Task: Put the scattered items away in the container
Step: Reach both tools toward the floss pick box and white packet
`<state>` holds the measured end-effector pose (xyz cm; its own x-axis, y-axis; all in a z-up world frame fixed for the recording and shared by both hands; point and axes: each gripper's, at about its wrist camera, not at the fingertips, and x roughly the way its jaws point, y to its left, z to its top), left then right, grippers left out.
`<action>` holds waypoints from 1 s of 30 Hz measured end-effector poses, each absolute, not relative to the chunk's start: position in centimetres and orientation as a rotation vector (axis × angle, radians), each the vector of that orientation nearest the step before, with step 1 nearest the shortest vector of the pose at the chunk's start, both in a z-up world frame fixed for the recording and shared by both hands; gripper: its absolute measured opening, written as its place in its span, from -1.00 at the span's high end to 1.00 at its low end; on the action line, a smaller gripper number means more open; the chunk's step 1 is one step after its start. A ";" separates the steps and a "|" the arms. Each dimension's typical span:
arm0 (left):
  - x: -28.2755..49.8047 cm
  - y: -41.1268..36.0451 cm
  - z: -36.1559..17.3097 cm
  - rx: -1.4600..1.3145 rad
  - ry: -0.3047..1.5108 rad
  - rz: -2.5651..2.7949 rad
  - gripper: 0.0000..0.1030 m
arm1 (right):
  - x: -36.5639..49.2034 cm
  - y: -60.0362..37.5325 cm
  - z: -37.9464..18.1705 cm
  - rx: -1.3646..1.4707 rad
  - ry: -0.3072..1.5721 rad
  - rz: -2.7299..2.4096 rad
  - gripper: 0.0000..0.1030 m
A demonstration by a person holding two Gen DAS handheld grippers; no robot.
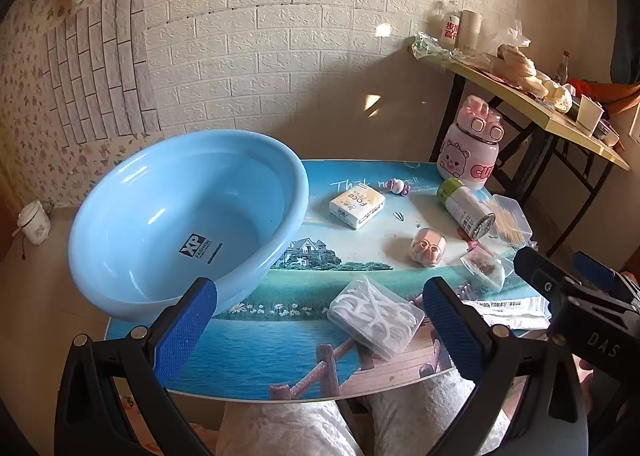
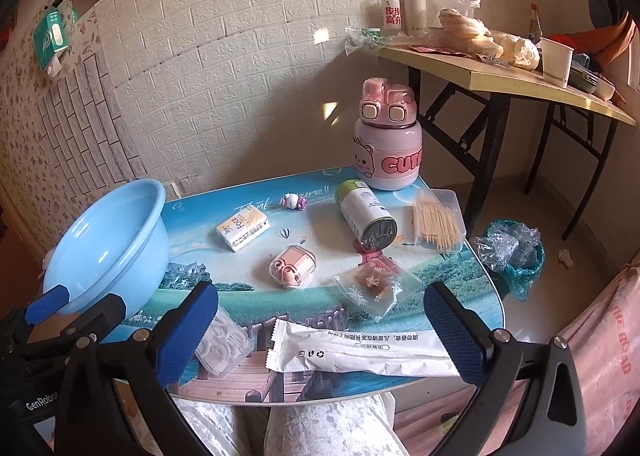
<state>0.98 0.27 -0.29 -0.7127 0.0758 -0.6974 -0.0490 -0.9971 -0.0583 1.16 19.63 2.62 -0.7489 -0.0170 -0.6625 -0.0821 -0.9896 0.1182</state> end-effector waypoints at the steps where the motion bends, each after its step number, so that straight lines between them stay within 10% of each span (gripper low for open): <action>1: 1.0 0.3 -0.4 -1.162 -0.055 2.845 -1.00 | 1.2 19.6 2.6 -1.100 0.218 2.897 -1.00; 30: 0.4 1.6 -3.6 -1.203 -0.011 2.703 -1.00 | 0.2 23.4 0.8 -1.121 0.281 2.812 -1.00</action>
<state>0.40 1.63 -3.60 -0.6557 0.1693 -0.7358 -0.1632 -0.9833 -0.0808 0.23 23.38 0.75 -0.7236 0.0254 -0.6898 -0.1613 -0.9779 0.1333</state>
